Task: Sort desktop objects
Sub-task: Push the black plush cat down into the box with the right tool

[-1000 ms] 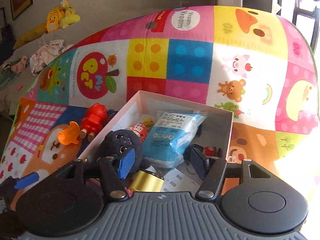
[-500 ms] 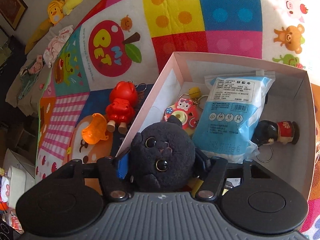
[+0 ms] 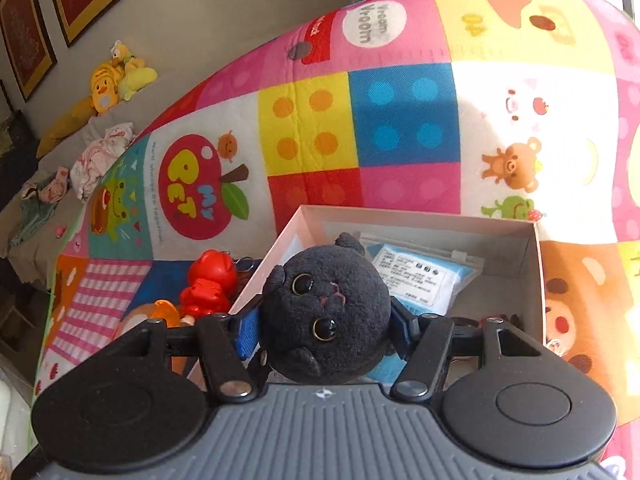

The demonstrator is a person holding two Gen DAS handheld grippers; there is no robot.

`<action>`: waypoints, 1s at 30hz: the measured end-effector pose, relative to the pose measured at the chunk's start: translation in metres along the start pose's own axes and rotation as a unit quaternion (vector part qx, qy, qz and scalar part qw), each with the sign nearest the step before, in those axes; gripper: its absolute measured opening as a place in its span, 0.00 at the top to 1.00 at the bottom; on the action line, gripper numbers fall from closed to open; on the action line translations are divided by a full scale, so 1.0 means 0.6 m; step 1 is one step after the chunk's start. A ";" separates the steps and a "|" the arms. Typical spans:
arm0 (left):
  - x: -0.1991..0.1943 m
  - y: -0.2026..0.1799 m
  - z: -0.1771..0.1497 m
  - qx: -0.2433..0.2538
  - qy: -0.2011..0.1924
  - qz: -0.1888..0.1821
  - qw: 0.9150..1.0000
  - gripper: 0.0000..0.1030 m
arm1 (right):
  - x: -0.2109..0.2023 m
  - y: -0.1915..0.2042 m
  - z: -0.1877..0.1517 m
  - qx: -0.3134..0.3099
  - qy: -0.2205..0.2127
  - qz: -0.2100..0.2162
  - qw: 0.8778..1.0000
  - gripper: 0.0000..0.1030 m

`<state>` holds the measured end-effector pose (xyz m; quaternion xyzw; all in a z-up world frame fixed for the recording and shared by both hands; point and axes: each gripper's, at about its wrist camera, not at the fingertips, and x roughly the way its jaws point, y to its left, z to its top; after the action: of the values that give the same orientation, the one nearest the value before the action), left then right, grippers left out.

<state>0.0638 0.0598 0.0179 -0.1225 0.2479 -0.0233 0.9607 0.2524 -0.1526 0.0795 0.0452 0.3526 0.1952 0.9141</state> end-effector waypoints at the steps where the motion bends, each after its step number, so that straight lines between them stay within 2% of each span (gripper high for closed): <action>1: 0.001 0.000 0.000 -0.001 0.000 0.000 1.000 0.00 | -0.006 -0.007 0.004 0.003 -0.003 0.004 1.000 0.39; 6: 0.002 -0.001 -0.001 0.004 0.003 0.000 1.000 0.00 | 0.011 -0.004 -0.004 -0.006 0.056 0.094 0.994 0.39; 8: 0.002 0.000 -0.002 0.003 0.002 0.000 1.000 0.00 | 0.033 -0.002 -0.014 0.011 0.083 0.119 0.989 0.38; 10: 0.002 0.001 -0.002 0.001 0.002 0.000 1.000 0.00 | 0.044 -0.006 -0.014 0.029 0.086 0.114 0.989 0.30; 13: 0.000 0.003 -0.001 -0.002 0.001 0.001 1.000 0.00 | 0.026 -0.013 -0.002 0.031 0.058 0.103 0.993 0.27; 15: 0.001 0.002 0.000 -0.002 0.002 0.000 1.000 0.00 | 0.010 -0.009 0.004 0.010 0.046 0.081 0.996 0.27; 17: 0.000 0.001 0.000 0.000 0.002 0.000 1.000 0.00 | -0.001 -0.002 0.005 -0.011 0.037 0.048 0.998 0.28; 18: 0.000 0.001 -0.001 0.001 0.001 0.000 1.000 0.00 | -0.003 -0.002 0.005 -0.014 0.039 0.042 0.998 0.32; 22: 0.000 0.000 -0.001 0.001 0.001 0.002 1.000 0.00 | 0.003 0.005 -0.012 0.011 0.089 0.100 0.991 0.45; 26: 0.000 -0.001 -0.002 0.002 0.001 0.002 1.000 0.00 | 0.001 0.051 -0.035 -0.049 0.070 0.077 0.993 0.44; 30: 0.001 -0.001 -0.001 0.002 0.001 0.003 1.000 0.00 | 0.008 0.069 -0.040 -0.103 0.072 0.065 0.990 0.43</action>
<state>0.0639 0.0591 0.0172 -0.1198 0.2490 -0.0213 0.9608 0.2263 -0.1140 0.0675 -0.0408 0.3919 0.2928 0.8712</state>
